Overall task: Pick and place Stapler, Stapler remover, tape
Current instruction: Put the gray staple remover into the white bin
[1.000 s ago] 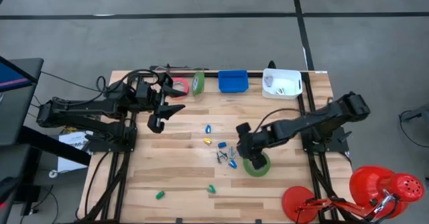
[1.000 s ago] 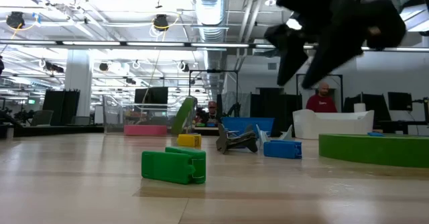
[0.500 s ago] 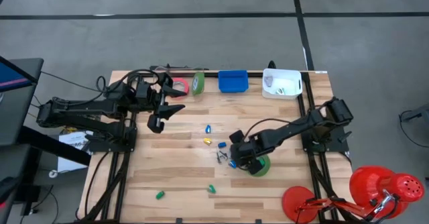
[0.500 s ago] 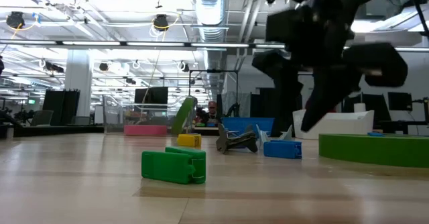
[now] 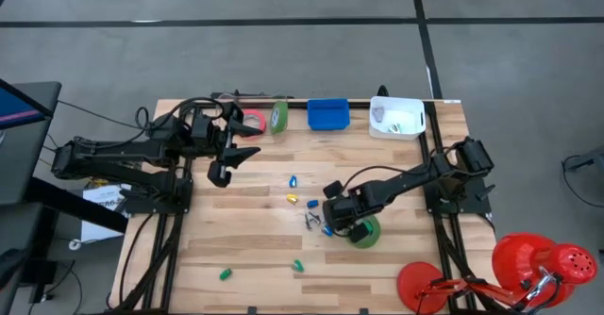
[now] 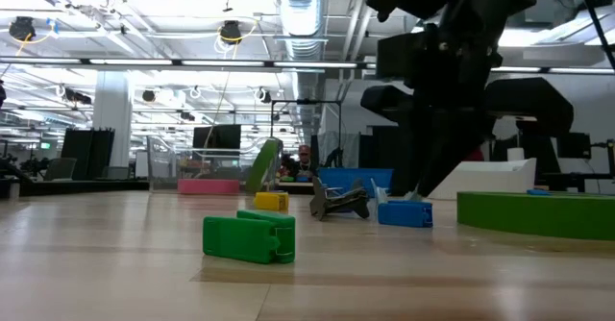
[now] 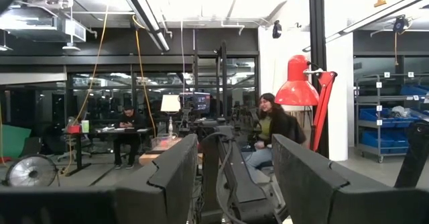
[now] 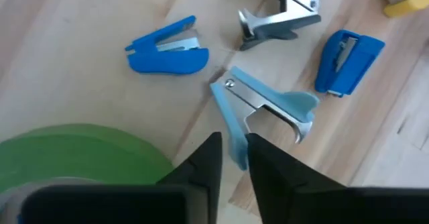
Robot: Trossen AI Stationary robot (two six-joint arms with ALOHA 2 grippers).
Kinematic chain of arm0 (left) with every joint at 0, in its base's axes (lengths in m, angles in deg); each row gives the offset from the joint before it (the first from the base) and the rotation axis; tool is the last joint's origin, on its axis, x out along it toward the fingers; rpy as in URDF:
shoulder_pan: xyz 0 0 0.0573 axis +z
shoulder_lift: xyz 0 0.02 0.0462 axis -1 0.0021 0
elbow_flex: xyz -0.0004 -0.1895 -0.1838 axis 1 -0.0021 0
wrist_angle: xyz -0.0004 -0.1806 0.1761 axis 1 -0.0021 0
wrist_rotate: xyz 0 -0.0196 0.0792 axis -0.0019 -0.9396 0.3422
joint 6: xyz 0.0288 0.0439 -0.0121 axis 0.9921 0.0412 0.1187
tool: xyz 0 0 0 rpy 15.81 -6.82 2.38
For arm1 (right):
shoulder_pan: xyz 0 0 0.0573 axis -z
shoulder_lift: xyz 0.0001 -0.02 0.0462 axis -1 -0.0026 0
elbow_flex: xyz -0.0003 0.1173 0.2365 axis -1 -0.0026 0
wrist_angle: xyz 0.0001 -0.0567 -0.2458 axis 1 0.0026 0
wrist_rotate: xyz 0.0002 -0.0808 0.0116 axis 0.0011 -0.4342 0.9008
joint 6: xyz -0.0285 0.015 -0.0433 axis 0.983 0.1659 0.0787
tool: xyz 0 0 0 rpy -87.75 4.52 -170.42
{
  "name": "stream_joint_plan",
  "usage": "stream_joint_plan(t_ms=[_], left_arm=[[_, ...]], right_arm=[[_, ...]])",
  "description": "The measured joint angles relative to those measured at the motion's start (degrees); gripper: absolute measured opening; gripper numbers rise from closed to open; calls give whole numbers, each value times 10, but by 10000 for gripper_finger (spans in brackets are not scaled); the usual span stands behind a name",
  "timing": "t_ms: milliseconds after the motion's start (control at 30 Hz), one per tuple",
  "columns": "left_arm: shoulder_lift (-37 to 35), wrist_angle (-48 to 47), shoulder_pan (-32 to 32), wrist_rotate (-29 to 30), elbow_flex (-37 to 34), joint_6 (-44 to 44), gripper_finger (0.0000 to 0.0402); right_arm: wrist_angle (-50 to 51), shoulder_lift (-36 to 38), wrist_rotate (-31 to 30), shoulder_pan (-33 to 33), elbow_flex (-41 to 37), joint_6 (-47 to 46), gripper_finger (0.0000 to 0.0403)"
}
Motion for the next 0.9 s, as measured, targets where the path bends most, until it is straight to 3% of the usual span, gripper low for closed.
stream_joint_plan(t_ms=[267, 900], left_arm=[[0, 0, 0, 0, 0, 0, 182], [0, 0, 0, 0, 0, 0, 182]], right_arm=[[-1, 0, -2, 8, 1, 0, 5], [32, 1, -24, 17, 24, -16, 1]])
